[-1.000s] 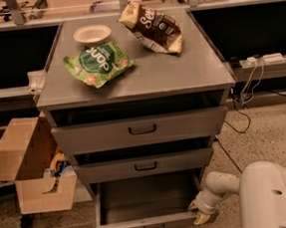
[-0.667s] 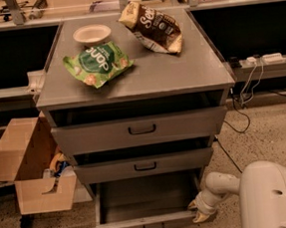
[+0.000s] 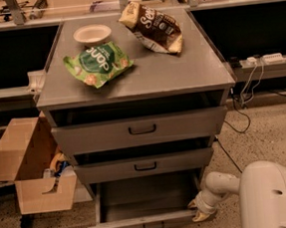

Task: Open bottom drawer

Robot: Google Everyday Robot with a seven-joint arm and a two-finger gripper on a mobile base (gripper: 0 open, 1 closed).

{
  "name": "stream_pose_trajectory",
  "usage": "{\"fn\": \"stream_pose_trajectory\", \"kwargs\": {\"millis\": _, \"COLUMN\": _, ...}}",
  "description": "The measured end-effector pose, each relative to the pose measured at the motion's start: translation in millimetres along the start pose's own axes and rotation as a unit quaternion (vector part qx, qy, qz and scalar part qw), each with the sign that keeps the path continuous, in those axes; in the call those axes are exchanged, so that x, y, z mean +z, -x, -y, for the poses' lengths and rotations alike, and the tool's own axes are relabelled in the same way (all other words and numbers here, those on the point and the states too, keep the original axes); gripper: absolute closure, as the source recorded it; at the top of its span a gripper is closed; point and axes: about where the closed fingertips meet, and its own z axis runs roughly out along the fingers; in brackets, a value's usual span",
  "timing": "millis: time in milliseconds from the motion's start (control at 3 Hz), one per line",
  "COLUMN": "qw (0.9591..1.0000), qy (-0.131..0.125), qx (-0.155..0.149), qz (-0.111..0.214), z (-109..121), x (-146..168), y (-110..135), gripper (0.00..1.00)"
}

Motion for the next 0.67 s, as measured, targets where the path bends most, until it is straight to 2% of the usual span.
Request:
{"fn": "stream_pose_trajectory", "kwargs": {"millis": 333, "qw": 1.0, "qy": 0.0, "qx": 0.0, "qz": 0.0, "z": 0.0, "x": 0.0, "y": 0.0, "gripper": 0.34}}
{"fn": "stream_pose_trajectory", "kwargs": {"millis": 667, "qw": 1.0, "qy": 0.0, "qx": 0.0, "qz": 0.0, "z": -0.1, "x": 0.1, "y": 0.0, "gripper": 0.04}}
